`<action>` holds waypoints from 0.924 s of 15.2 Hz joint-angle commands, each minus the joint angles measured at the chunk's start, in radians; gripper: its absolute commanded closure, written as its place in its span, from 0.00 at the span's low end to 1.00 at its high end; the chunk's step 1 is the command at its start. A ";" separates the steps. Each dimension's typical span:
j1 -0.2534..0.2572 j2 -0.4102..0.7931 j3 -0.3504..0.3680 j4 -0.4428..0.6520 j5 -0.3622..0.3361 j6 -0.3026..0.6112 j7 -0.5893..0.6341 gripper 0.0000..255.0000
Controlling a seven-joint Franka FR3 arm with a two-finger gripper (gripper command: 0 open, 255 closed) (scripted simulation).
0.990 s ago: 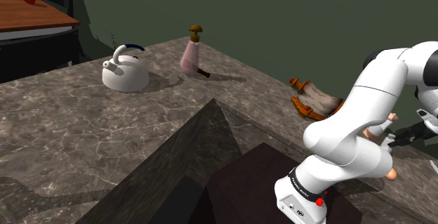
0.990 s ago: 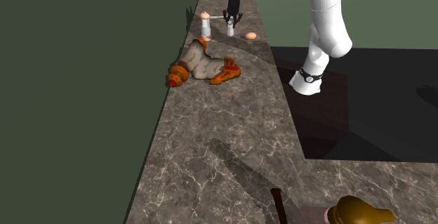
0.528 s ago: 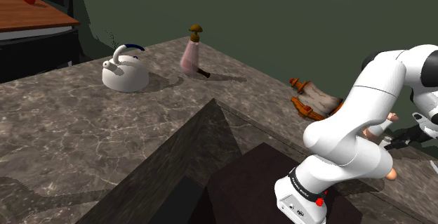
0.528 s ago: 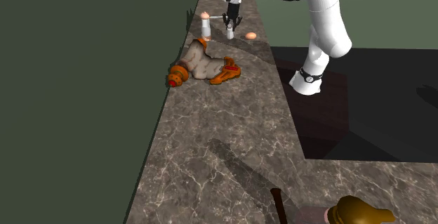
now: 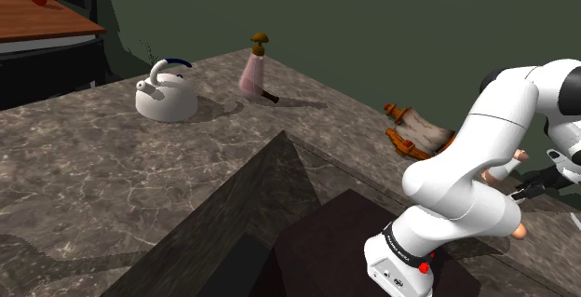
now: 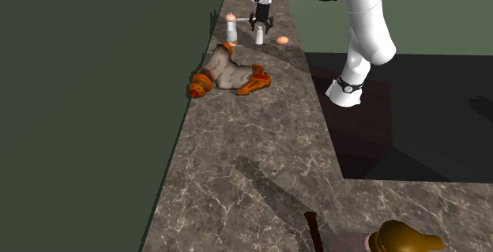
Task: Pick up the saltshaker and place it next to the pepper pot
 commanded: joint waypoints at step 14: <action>0.005 -0.048 -0.047 0.064 -0.061 -0.088 0.034 0.00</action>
